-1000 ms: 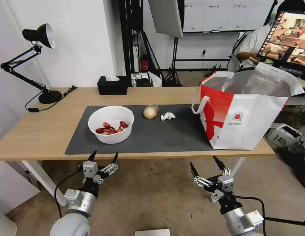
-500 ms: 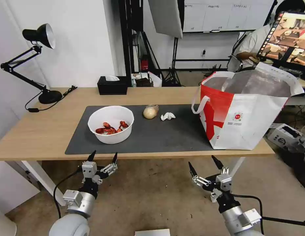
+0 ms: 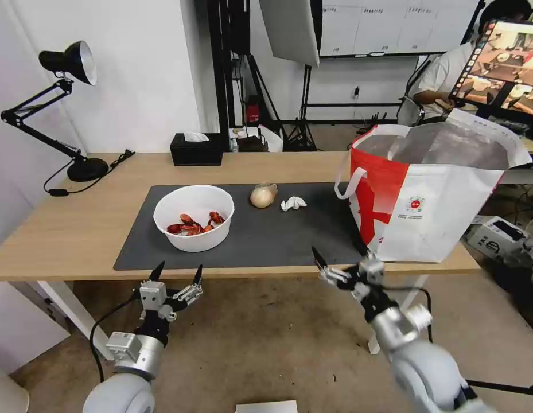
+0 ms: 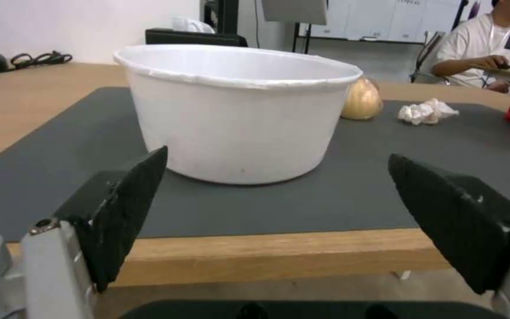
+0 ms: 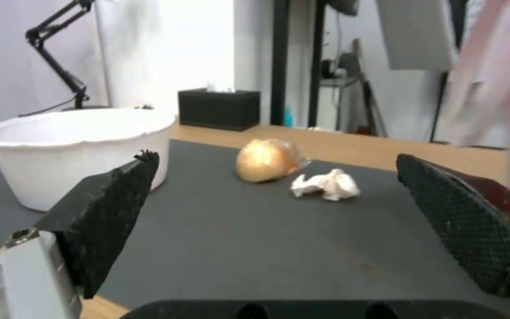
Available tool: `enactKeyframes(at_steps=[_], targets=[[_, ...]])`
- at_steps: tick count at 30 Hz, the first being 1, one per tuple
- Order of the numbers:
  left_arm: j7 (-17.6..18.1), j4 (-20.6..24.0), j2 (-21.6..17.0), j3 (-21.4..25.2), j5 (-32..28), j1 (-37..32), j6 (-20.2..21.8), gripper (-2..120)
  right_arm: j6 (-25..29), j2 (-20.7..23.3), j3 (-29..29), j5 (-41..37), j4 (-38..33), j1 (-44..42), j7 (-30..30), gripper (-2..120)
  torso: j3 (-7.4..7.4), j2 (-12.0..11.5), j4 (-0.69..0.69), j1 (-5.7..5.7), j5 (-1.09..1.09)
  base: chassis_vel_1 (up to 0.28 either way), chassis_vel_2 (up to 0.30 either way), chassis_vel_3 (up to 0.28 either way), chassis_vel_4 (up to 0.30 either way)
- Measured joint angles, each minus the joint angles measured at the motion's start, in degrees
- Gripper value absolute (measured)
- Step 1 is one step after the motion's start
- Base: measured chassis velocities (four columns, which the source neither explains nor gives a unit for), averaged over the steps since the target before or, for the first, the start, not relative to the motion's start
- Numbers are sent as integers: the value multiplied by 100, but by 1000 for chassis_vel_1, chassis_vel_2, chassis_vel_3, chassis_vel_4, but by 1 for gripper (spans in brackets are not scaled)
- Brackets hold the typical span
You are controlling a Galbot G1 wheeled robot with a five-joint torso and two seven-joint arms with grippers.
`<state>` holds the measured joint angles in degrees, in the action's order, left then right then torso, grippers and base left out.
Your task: Pick up the trash from the table and place it into the takeout bag.
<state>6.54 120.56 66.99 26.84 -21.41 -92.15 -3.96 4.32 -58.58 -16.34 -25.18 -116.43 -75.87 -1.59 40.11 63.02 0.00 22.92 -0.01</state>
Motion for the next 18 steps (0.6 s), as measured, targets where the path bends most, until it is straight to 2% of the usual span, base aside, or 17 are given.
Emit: enactKeyframes(at_steps=[3,4,6,8,10,12,14,16,17,18], targets=[[-28,-21,-12,51,5,-18,-2,100,-394,72,754,-383,521,1138,237,100,0,0,-1,0,1,0,0,0,0],[-28,-21,-12,51,5,-18,-2,100,-394,72,754,-383,521,1138,237,100,0,0,-1,0,1,0,0,0,0],[-29,-34,-25,65,4,3,-2,100,-586,28,1173,-505,807,1773,462,100,0,0,1,0,1,0,0,0,0],[-29,-40,-30,65,4,10,-2,100,-676,16,1320,-520,903,1980,543,100,0,0,1,0,1,0,0,0,0],[-29,-60,-39,51,4,27,-2,100,-957,-6,1703,-574,1127,2459,741,100,0,0,1,1,0,0,0,0,0],[-30,-88,-46,31,11,35,-1,100,-1378,-69,2101,-655,1361,2918,1135,100,0,0,-1,0,0,0,0,0,0],[-30,-97,-47,28,13,36,-1,100,-1513,-99,2205,-682,1430,3046,1283,100,0,0,-1,0,0,0,0,0,0],[-27,-156,-46,21,44,52,-4,100,-1955,-281,2555,-865,1730,3533,1932,100,0,0,-1,0,1,0,0,0,0],[-27,-156,-46,21,44,52,-4,100,-1955,-281,2555,-865,1730,3533,1932,100,0,0,-1,0,1,0,0,0,0],[-25,-184,-50,18,47,60,-8,100,-2099,-392,2697,-939,1898,3774,2263,100,0,0,1,0,-1,0,0,0,0]])
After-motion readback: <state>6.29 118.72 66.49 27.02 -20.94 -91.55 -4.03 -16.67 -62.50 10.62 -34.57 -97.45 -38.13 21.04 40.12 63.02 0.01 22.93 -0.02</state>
